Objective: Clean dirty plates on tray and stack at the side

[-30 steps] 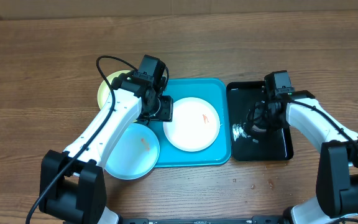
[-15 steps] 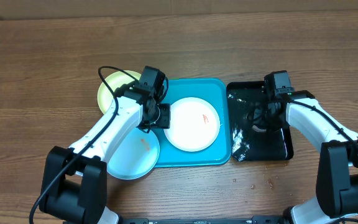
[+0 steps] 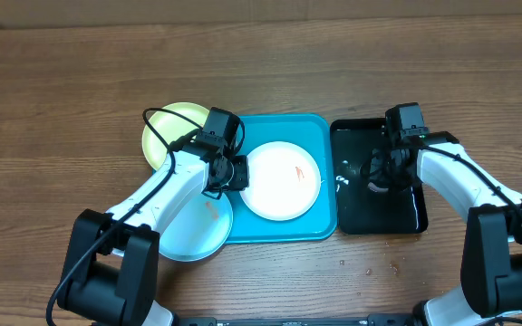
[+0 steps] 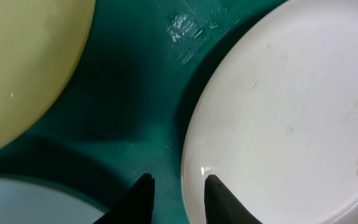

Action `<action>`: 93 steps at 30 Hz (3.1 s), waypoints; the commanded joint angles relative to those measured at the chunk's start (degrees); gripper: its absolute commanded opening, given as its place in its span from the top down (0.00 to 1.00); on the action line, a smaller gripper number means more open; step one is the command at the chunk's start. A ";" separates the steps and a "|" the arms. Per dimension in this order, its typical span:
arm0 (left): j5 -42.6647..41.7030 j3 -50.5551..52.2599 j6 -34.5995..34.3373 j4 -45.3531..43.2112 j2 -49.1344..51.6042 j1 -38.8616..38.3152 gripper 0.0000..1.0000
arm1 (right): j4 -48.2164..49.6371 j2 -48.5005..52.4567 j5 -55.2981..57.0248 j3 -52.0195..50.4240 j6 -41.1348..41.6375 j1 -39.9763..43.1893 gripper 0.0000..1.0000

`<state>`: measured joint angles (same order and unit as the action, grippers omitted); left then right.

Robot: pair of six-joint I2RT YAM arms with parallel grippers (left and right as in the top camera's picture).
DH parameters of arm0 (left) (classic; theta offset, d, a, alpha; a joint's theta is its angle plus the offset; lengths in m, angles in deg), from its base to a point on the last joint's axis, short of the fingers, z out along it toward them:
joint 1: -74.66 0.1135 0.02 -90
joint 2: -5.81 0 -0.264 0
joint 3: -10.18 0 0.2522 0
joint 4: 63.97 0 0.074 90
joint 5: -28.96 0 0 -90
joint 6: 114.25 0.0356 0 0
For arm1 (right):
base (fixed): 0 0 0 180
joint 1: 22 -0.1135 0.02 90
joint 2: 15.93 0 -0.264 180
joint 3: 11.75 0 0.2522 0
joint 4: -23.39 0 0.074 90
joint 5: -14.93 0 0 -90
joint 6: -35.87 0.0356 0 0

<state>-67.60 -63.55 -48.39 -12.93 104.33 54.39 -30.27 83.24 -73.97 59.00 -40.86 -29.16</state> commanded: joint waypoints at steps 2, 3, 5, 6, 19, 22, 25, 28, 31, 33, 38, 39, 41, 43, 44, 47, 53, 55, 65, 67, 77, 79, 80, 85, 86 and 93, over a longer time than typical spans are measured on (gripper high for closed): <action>0.81 0.42 -1.25 -0.55 0.59 -0.42 0.71 | 0.20 -0.09 0.76 1.27 -0.15 -0.13 0.96; 0.81 0.46 -1.51 -0.76 0.59 -0.42 0.71 | 0.20 -0.09 0.76 1.27 -0.15 -0.13 0.96; 0.81 0.52 -1.86 -1.22 0.59 -0.42 0.72 | 0.22 -0.09 0.76 1.27 -0.15 -0.13 0.96; 0.81 0.55 -1.86 -1.36 0.59 -0.44 0.72 | 0.22 -0.09 0.76 1.27 -0.15 -0.13 0.96; 0.79 0.90 -1.84 -1.68 1.51 -0.46 0.73 | 0.22 -0.09 0.76 1.27 -0.15 -0.13 0.96; 0.55 0.94 -1.84 -2.23 2.51 -0.52 0.75 | 0.22 -0.09 0.76 1.27 -0.15 -0.13 0.96; 0.55 0.94 -1.84 -2.45 3.26 -0.55 0.76 | 0.22 -0.09 0.76 1.27 -0.15 -0.13 0.96; 0.52 0.94 -1.84 -2.45 3.96 -0.66 0.76 | 0.24 -0.09 0.79 1.27 -0.17 -0.13 0.96; 0.50 0.96 -1.84 -3.02 5.20 -0.90 0.79 | 0.24 -0.09 0.79 1.27 -0.15 -0.13 0.96; 0.37 0.94 -1.84 -3.43 5.68 -0.92 0.82 | 0.24 -0.11 0.76 1.27 -0.15 -0.13 0.96; -0.55 -0.76 -1.62 -2.47 5.60 -0.57 0.78 | 0.39 -0.09 0.76 1.27 -0.15 -0.13 0.96; -0.52 -1.33 -1.62 -1.90 5.60 -0.52 0.78 | 0.39 -0.09 0.76 1.27 -0.15 -0.13 0.96; -0.52 -2.01 -1.62 -1.31 5.60 -0.52 0.78 | 0.39 -0.09 0.76 1.27 -0.15 -0.13 0.96; -0.50 -2.05 -1.60 -1.31 5.60 -0.52 0.78 | 0.39 -0.09 0.76 1.27 -0.15 -0.13 0.96; -0.50 -2.05 -1.62 -1.31 5.60 -0.52 0.78 | 0.39 -0.09 0.76 1.27 -0.15 -0.13 0.96; -0.50 -2.32 -1.62 -1.20 5.60 -0.52 0.78 | 0.44 -0.09 0.76 1.27 -0.15 -0.13 0.96; -0.52 -4.20 -1.62 1.03 5.60 -0.37 0.79 | 0.42 -0.09 0.76 1.27 -0.15 -0.13 0.96; -0.52 -4.26 -1.62 1.05 5.60 -0.37 0.81 | 0.42 -0.09 0.76 1.27 -0.15 -0.13 0.96; -0.42 -4.24 -1.33 2.03 5.62 -0.39 0.87 | 0.35 -0.09 0.76 1.25 -0.15 -0.13 0.96; -0.39 -4.24 -1.33 2.16 5.62 -0.42 0.92 | 0.22 -0.09 0.76 1.25 -0.15 -0.13 0.96; -0.28 -4.15 -1.14 2.54 5.64 -0.35 0.96 | 0.17 -0.15 0.31 1.27 -0.15 -0.13 0.96; -0.28 -4.15 -1.14 2.56 5.64 -0.26 0.96 | 0.17 -0.17 0.31 1.27 -0.15 -0.13 0.96; -0.28 -4.15 -1.14 2.56 5.62 -0.26 0.96 | 0.15 -0.17 0.31 1.36 -0.15 -0.13 0.96; -0.33 -4.15 -1.16 2.56 5.64 -0.26 0.96 | -1.40 -0.15 0.28 2.82 -0.15 -0.13 0.96; -0.35 -4.15 -1.14 2.56 5.64 -0.26 0.96 | -1.86 -0.17 0.28 3.23 -0.15 -0.13 0.96; -0.48 -4.15 -1.14 2.58 5.64 -0.26 0.96 | -5.97 -0.17 -0.09 6.49 -0.20 -0.13 0.96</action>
<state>-67.87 -66.65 -49.64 -10.59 109.03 53.75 -35.89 83.24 -74.03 62.91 -40.88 -29.16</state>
